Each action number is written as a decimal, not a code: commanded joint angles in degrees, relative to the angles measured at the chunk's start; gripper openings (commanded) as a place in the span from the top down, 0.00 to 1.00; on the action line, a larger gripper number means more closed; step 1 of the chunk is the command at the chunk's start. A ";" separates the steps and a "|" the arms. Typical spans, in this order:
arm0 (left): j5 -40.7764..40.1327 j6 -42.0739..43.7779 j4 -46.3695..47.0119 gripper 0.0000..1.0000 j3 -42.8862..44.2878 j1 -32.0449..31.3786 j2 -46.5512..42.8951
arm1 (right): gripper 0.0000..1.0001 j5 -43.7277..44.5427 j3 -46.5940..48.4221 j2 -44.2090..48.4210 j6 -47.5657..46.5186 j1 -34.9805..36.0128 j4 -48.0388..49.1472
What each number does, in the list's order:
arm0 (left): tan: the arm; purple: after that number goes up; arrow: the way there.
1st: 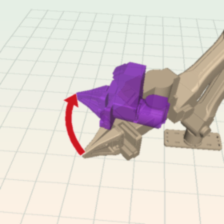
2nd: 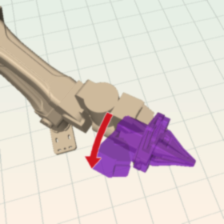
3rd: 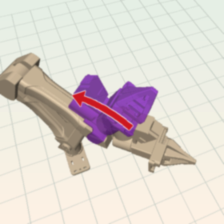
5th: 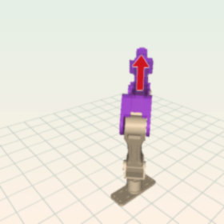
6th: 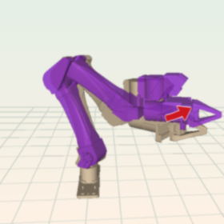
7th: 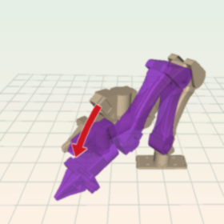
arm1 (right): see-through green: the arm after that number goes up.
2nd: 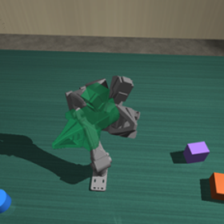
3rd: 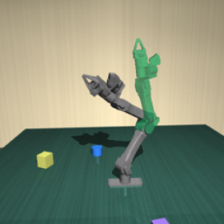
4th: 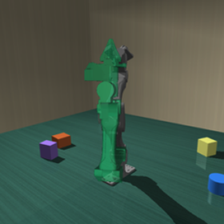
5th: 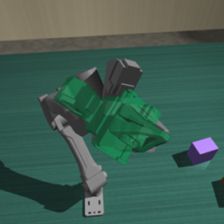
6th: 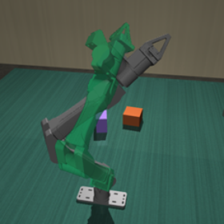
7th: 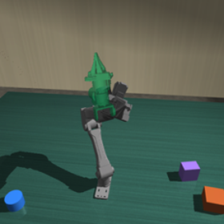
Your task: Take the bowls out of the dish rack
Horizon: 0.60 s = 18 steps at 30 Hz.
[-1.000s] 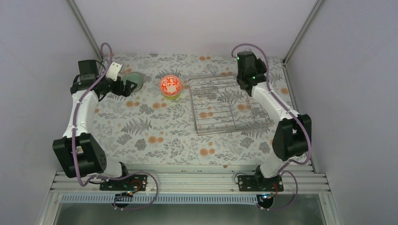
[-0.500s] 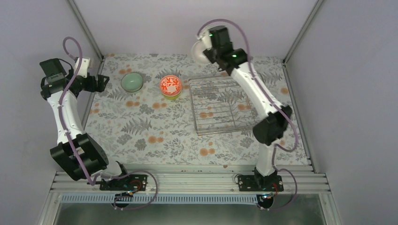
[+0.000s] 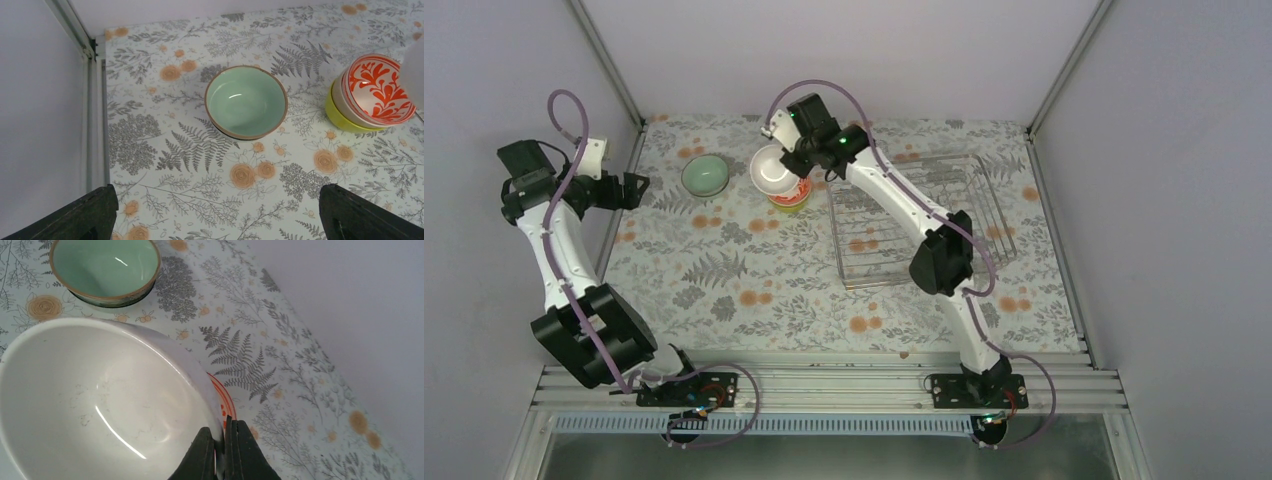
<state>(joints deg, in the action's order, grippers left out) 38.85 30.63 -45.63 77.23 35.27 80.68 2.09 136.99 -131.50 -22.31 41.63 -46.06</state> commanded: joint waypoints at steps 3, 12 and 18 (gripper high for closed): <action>2.88 1.71 0.13 0.00 -2.02 0.92 -1.32 | 0.97 -0.92 2.50 -4.08 2.12 0.38 2.65; 4.03 2.36 0.75 0.00 -3.95 1.12 -0.84 | 0.97 1.81 1.83 -6.63 2.10 0.39 2.30; 4.51 2.56 1.30 0.00 -5.25 1.21 -0.79 | 0.97 4.94 1.49 -6.66 1.58 0.30 3.18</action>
<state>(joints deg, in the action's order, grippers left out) 41.19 31.73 -45.52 73.12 35.92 80.60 3.97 137.62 -138.41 -21.17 41.93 -45.34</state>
